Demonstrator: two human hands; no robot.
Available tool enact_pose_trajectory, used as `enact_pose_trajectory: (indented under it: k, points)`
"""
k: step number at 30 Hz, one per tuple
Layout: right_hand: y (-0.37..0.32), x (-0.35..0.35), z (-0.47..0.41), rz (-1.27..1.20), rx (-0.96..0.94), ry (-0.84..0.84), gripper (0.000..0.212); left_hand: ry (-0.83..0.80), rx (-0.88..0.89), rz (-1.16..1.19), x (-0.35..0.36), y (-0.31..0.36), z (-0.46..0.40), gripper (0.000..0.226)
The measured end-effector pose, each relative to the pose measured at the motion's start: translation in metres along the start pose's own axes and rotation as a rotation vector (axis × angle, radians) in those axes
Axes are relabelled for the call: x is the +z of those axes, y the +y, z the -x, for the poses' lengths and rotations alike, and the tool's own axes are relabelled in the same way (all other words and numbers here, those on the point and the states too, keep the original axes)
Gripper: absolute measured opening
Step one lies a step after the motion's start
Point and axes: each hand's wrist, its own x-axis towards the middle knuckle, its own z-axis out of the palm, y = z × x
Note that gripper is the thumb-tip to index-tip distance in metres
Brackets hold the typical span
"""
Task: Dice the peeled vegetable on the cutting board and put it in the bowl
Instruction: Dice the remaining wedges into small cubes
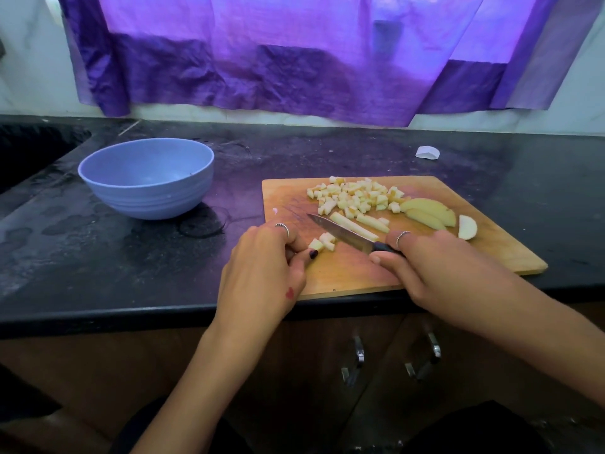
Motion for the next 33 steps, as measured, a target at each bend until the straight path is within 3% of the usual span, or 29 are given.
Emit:
enact_pose_trajectory:
  k: [10, 19, 28, 33]
  points:
    - [-0.019, 0.005, -0.004, -0.014, -0.008, -0.023, 0.038, 0.01, 0.019, 0.037, 0.001, -0.002, 0.001, 0.014]
    - [-0.022, 0.003, -0.023, -0.052, -0.047, -0.102, 0.032, 0.002, 0.017, 0.037, 0.001, -0.003, 0.0, 0.009]
    - [-0.013, 0.011, -0.001, 0.147, -0.047, -0.027, 0.045, -0.002, -0.029, -0.007, -0.003, 0.004, 0.004, 0.009]
    - [-0.015, 0.013, 0.012, 0.124, -0.01, 0.082, 0.051, -0.009, 0.055, -0.017, -0.005, 0.002, 0.007, 0.006]
